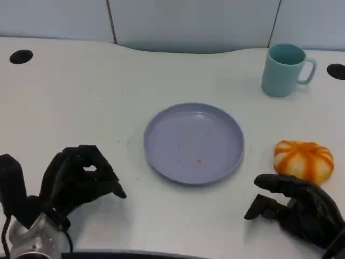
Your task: Grasp the bread from the table and place it into the plate.
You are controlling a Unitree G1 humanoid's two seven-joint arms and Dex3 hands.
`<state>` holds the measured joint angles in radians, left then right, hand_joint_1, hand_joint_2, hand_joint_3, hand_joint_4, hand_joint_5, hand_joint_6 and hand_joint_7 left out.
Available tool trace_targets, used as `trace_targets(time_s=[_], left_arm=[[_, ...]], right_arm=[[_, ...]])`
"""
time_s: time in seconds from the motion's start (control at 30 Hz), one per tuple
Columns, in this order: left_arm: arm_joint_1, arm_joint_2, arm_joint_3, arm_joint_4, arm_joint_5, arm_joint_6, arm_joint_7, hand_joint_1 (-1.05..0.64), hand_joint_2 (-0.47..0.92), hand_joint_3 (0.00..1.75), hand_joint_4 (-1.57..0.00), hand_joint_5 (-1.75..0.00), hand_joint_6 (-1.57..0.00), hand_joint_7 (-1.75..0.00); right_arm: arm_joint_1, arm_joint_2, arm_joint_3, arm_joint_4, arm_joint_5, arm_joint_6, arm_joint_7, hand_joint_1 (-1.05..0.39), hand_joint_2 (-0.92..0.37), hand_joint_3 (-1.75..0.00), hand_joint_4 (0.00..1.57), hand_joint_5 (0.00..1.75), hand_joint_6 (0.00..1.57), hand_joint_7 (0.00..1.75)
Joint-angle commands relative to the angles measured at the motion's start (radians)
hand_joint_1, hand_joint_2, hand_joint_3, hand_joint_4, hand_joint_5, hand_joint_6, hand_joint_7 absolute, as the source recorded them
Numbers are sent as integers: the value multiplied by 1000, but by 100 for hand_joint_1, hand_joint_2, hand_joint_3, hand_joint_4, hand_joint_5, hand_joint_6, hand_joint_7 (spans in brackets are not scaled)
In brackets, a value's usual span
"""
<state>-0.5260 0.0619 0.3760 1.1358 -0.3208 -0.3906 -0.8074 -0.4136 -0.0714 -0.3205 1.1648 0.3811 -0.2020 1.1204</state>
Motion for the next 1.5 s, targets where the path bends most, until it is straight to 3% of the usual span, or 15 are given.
trace_targets(time_s=[0.03, 0.77, 1.13, 1.5], left_arm=[[40, 0, -16, -13, 7, -34, 23, -105, 39, 4, -157, -73, -157, -59], [115, -20, -35, 30, -2, -89, 20, -105, 38, 1, -157, -83, -157, -69], [149, -21, -21, 1, -21, -96, 9, -105, 37, 1, -157, -91, -157, -77], [125, -9, -5, 16, -48, -59, 6, -105, 33, 1, -157, -93, -157, -77]], right_arm=[[59, 7, 16, -3, -13, 78, -28, -41, -91, -2, 74, 107, 108, 2], [124, -2, 67, -148, -4, 128, -78, -44, -92, -3, 67, 120, 108, 2], [124, 1, 54, -139, 18, 158, -79, -43, -92, -2, 63, 124, 107, 2], [97, -9, 45, -103, 25, 127, -69, -42, -92, -2, 66, 119, 108, 2]])
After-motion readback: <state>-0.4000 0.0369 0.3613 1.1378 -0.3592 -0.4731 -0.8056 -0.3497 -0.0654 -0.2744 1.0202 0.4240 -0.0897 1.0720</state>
